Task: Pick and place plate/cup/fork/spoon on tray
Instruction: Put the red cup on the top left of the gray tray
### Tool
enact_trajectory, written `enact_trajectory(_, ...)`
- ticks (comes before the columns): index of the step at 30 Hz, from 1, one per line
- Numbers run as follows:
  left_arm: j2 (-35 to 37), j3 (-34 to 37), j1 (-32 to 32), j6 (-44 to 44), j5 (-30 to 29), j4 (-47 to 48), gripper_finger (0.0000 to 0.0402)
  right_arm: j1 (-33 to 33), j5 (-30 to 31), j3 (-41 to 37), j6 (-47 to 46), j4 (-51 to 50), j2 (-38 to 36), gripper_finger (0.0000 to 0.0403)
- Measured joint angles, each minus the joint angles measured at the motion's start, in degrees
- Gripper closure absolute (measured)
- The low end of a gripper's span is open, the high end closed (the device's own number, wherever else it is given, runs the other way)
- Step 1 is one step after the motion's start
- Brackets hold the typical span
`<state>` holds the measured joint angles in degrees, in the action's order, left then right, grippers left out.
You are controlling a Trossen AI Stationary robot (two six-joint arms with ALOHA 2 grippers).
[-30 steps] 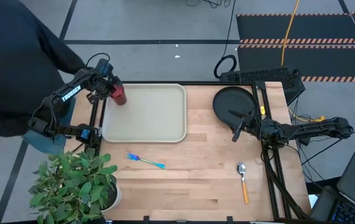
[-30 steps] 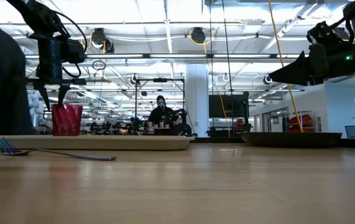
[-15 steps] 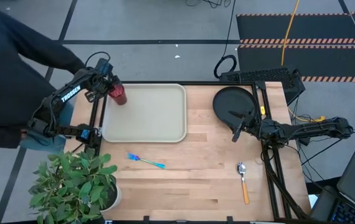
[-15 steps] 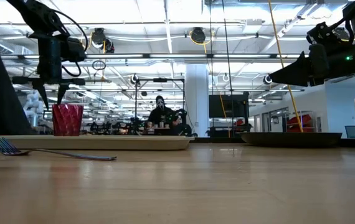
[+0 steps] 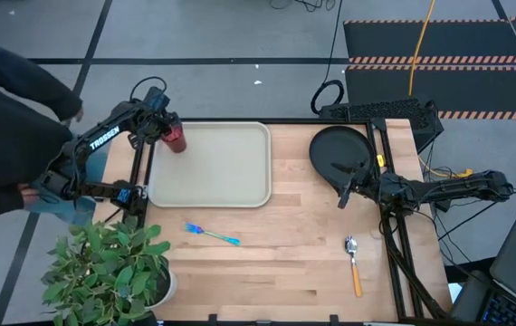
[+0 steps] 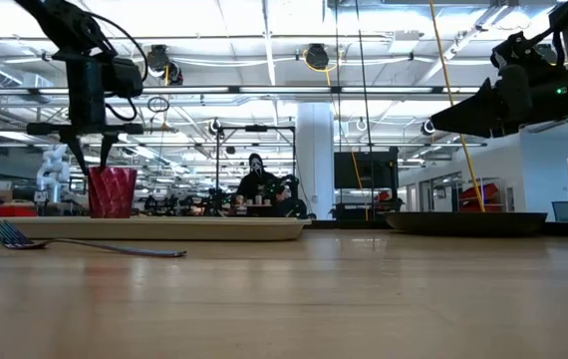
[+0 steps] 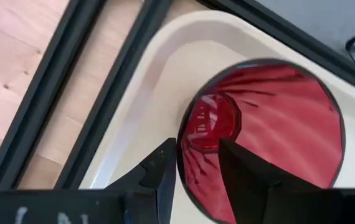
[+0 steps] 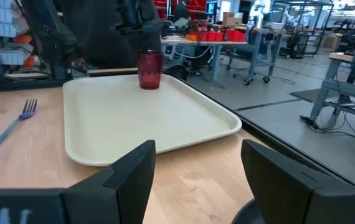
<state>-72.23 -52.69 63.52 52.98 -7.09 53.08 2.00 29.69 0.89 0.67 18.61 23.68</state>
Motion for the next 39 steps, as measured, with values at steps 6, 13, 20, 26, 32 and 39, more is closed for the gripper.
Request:
enact_trajectory(6, 2.26, -0.02, 0.55, -0.54, -2.06, 0.66, 0.0279, 0.00, -0.02, 0.00, -0.93, -0.48, 0.00, 0.0172)
enact_trajectory(13, 7.57, -0.02, 1.14, -4.16, -3.54, 0.17, 0.0279, 0.00, -0.02, 0.00, -1.31, -0.48, 0.00, 0.0172)
enact_trajectory(20, 15.52, -0.04, -3.72, -12.85, -2.32, -0.49, 0.0279, 0.00, -0.02, 0.00, -1.30, -0.48, 0.00, 0.0172)
enact_trajectory(26, 19.11, -0.11, -13.98, -22.60, -0.50, -0.76, 0.0279, -0.02, 0.04, 0.00, 0.52, -0.02, 0.02, 0.0172)
enact_trajectory(32, 14.84, -0.11, -24.96, -28.01, -2.11, -1.18, 0.0279, -0.02, 0.29, 0.00, 5.30, 3.23, 0.00, 0.0172)
enact_trajectory(39, 6.55, -0.11, -32.73, -28.58, -4.21, -1.16, 0.0279, -0.02, 0.35, 0.00, 6.73, 6.76, 0.00, 0.0172)
